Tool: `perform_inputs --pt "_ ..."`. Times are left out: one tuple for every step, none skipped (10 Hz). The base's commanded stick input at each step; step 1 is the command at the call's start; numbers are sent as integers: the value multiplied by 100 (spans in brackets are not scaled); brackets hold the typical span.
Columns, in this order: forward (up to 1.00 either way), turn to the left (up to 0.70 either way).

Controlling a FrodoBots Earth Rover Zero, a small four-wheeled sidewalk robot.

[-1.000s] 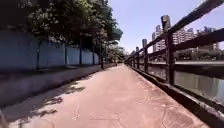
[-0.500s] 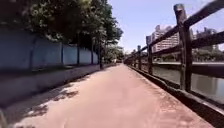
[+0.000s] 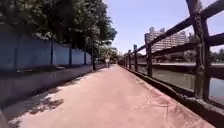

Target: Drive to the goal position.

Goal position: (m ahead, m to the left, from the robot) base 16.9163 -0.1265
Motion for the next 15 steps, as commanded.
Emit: perform_inputs --pt "97 1" --pt "97 1" --pt "97 1" --pt "97 1" --pt "97 1" --pt "97 1" --pt "97 1" --pt "97 1" --pt "97 1" --pt "97 1" --pt "97 1" --pt "97 1" --pt "97 1" --pt "97 1" --pt "97 1"
